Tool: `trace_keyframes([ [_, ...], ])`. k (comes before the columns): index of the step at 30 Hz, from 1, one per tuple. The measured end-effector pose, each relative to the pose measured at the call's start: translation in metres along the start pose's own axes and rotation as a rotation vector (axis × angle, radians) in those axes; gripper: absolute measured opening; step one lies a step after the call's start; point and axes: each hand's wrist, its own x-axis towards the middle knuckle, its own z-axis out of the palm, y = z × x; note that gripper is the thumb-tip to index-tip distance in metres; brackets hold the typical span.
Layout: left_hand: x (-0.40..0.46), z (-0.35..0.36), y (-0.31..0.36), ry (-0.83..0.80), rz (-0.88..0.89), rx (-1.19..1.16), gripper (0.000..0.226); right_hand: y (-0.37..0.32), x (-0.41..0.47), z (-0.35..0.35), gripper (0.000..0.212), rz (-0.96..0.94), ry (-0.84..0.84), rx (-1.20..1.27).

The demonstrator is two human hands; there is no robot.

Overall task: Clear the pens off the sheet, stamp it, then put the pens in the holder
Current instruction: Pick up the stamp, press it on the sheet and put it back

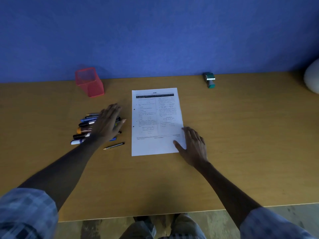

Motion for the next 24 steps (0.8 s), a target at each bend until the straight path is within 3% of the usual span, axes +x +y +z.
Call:
trace_keyframes([
  [2, 0.004, 0.005, 0.019, 0.088, 0.076, -0.101, 0.054, 0.000, 0.010, -0.006, 0.059, 0.010, 0.048, 0.013],
  [9, 0.019, 0.024, 0.078, 0.024, 0.011, -0.200, 0.048, 0.023, 0.060, -0.030, 0.054, 0.101, 0.115, 0.066],
  [24, 0.017, 0.054, 0.087, 0.011, -0.041, -0.156, 0.058, 0.073, 0.152, -0.063, 0.055, 0.174, 0.170, 0.030],
])
